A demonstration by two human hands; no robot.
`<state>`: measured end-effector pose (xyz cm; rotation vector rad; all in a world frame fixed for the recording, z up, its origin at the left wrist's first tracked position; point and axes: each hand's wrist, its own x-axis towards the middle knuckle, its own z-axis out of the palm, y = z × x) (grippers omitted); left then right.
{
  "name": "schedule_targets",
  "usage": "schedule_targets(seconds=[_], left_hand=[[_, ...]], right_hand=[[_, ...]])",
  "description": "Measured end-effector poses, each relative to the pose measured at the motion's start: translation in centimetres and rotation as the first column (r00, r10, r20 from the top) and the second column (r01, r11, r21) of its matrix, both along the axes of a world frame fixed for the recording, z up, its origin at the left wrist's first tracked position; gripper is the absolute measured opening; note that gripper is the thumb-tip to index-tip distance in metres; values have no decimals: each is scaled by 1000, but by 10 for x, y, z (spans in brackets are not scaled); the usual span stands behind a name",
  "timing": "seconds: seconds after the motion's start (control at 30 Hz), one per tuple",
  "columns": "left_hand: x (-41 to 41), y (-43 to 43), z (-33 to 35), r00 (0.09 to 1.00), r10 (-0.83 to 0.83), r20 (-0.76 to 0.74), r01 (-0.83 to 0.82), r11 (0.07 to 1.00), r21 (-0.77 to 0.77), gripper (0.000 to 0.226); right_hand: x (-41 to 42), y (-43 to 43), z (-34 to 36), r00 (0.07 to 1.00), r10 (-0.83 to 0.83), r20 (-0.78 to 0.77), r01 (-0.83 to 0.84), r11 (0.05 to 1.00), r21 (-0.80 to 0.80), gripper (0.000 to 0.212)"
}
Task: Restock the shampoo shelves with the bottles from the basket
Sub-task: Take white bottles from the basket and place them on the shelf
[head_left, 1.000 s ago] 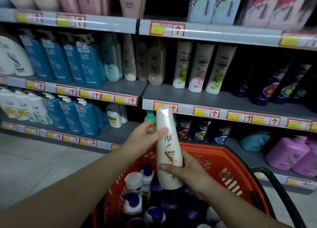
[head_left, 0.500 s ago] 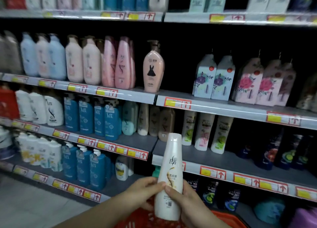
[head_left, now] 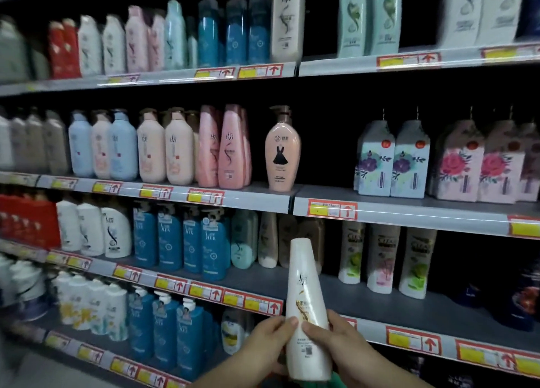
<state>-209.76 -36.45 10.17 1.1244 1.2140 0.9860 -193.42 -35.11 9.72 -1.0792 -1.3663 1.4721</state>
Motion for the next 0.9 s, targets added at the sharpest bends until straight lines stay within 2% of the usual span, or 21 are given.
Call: schedule_targets(seconds=[0.1,0.17,0.3,0.53,0.63,0.77,0.9], left_hand=[[-10,17,1,995,32,-97,-27,999,43,22],[-20,33,-1,991,34,-131,-26,998,61,24],[-37,70,1,968,91,-233,-70,993,97,28],[-58,146,16,911,263,-319,-185,949,255,23],[-62,173,18,887,326,-326,-230,926,299,26],[-61,204,17,861,427,-274,-336,885,324,29],[-49,210,-4,855,400,-329,-294,898,328,38]], right_hand=[[-11,24,4,996,-11,92,16,998,-60,41],[-18,43,8,988,6,154,6,997,-78,33],[-38,84,15,979,-17,203,23,999,-26,31],[-76,169,17,987,-97,129,90,994,61,35],[-87,199,16,984,-138,113,125,986,109,31],[-97,225,2,964,-200,173,171,971,168,41],[-101,240,-22,953,-248,173,213,957,197,38]])
